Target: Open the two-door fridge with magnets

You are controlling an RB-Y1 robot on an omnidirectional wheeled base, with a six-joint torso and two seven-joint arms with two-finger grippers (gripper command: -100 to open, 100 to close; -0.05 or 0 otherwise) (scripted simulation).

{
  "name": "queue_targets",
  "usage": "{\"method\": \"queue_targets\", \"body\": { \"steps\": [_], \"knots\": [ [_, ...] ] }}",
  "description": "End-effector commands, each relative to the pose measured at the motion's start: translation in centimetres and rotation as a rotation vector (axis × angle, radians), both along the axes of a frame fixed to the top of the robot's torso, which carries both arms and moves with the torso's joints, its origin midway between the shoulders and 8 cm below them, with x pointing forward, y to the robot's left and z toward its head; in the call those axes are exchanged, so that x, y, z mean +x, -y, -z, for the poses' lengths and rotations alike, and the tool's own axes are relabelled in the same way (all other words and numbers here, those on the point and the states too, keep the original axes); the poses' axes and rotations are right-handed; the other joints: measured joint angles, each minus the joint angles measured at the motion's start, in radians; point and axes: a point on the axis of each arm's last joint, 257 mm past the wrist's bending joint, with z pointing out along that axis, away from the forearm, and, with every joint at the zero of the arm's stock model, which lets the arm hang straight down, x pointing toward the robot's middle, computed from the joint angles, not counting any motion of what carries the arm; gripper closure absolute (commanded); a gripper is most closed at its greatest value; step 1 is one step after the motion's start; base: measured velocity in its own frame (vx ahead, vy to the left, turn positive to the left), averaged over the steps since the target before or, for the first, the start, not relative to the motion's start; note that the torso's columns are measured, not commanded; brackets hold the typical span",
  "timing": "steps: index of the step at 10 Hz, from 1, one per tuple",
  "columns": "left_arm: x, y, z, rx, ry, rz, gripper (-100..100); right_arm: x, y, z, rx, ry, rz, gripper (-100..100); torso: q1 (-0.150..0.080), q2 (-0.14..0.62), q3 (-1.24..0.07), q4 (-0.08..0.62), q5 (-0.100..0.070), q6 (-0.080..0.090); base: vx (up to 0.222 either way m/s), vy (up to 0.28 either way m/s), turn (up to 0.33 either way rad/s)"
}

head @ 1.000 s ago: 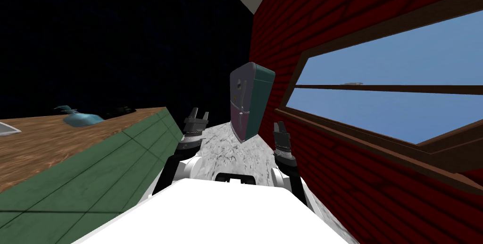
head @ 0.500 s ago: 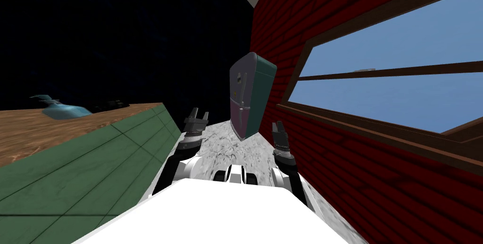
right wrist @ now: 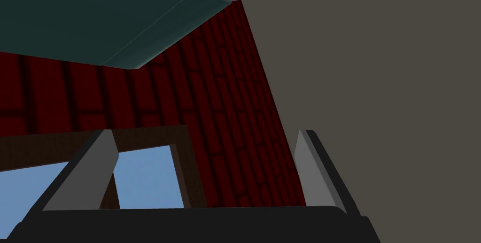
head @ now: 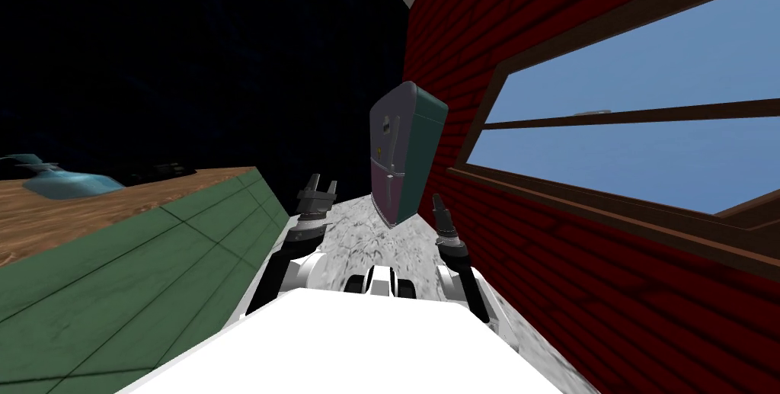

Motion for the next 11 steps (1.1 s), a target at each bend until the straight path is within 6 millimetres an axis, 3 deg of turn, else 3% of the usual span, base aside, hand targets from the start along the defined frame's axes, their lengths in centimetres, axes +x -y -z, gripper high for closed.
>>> {"method": "queue_targets", "body": {
  "steps": [1, 6, 11],
  "knots": [
    [0.0, 0.0, 0.0, 0.0, 0.0, 0.0, 0, 1.8, -1.9, 0.9, -0.122, 0.0, 0.021, -100, 0.0, 0.0, 0.0, 0.0, 0.0, 0.0, 0.049, 0.063, -0.078],
    [0.0, 0.0, 0.0, 0.0, 0.0, 0.0, 0, 3.5, -3.7, 1.5, -0.279, 0.022, 0.076, -100, 0.001, -0.001, -0.001, 0.0, 0.0, 0.0, 0.035, 0.053, -0.041],
    [0.0, 0.0, 0.0, 0.0, 0.0, 0.0, 0, 6.3, -6.8, 2.3, -0.494, 0.068, 0.138, -100, -0.001, -0.001, 0.0, 0.0, 0.0, 0.0, 0.036, 0.063, -0.051]
  ]
}}
